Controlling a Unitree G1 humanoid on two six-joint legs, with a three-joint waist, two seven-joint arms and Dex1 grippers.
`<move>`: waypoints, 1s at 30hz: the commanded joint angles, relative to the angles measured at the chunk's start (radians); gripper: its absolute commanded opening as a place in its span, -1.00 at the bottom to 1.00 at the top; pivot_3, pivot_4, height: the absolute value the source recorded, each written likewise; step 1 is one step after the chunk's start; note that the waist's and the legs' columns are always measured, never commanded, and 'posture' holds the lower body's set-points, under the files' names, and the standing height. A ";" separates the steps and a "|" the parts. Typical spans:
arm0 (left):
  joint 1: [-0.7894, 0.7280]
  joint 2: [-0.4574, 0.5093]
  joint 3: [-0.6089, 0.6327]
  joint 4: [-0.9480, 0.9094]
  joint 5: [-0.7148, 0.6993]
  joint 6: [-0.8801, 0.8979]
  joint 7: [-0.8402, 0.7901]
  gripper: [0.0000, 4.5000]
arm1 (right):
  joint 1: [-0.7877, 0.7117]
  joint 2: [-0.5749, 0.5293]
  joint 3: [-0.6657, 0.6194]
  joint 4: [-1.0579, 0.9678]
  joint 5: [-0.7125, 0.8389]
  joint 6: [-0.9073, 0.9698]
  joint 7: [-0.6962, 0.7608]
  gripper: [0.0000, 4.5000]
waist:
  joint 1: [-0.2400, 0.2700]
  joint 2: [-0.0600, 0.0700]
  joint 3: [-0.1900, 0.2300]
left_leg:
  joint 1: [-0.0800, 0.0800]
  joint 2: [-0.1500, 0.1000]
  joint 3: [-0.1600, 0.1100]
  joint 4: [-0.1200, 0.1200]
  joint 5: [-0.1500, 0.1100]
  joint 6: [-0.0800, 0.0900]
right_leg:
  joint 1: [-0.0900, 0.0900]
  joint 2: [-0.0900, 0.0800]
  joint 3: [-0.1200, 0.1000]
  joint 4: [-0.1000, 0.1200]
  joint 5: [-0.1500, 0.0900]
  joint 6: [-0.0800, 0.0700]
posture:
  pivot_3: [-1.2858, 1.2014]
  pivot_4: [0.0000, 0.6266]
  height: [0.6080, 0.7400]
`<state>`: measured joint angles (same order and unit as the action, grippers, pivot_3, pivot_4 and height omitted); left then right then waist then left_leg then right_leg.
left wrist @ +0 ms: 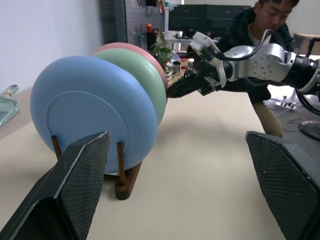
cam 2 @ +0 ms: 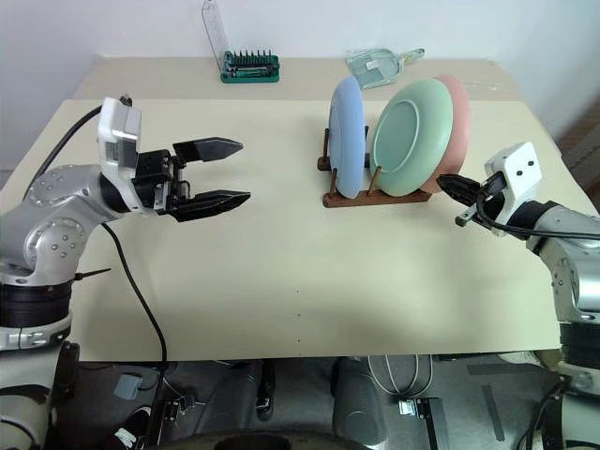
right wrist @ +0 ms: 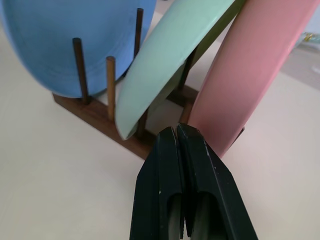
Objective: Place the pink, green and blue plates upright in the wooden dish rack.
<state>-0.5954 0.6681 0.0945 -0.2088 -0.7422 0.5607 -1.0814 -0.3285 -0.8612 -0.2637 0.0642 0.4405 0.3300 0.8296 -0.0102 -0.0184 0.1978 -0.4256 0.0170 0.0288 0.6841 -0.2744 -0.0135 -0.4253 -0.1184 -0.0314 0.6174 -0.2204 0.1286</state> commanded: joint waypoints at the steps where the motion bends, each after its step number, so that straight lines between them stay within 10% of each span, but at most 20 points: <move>1: -0.003 0.012 0.027 -0.030 -0.010 -0.006 0.002 1.00 | -0.044 0.017 -0.009 -0.016 0.001 -0.013 -0.005 -0.98 | 0.000 0.000 0.000 | 0.000 0.000 0.000 0.000 0.000 0.000 | 0.000 0.000 0.000 0.000 0.000 0.000 | 0.03 -0.52 0.76; 30: 0.021 0.008 0.038 -0.038 -0.020 -0.003 0.028 1.00 | -0.287 0.065 -0.097 -0.049 0.101 0.063 -0.057 -0.98 | 0.000 0.000 0.000 | 0.000 0.000 0.000 0.000 0.000 0.000 | 0.000 0.000 0.000 0.000 0.000 0.000 | 0.03 -0.52 0.76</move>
<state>-0.5726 0.6678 0.1046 -0.2155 -0.7510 0.5620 -1.0592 -0.5781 -0.7956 -0.2854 0.0254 0.4834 0.3811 0.7872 -0.0103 -0.0183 0.1979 -0.4256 0.0171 0.0288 0.6843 -0.2742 -0.0137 -0.4253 -0.1184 -0.0314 0.6176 -0.2204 0.1286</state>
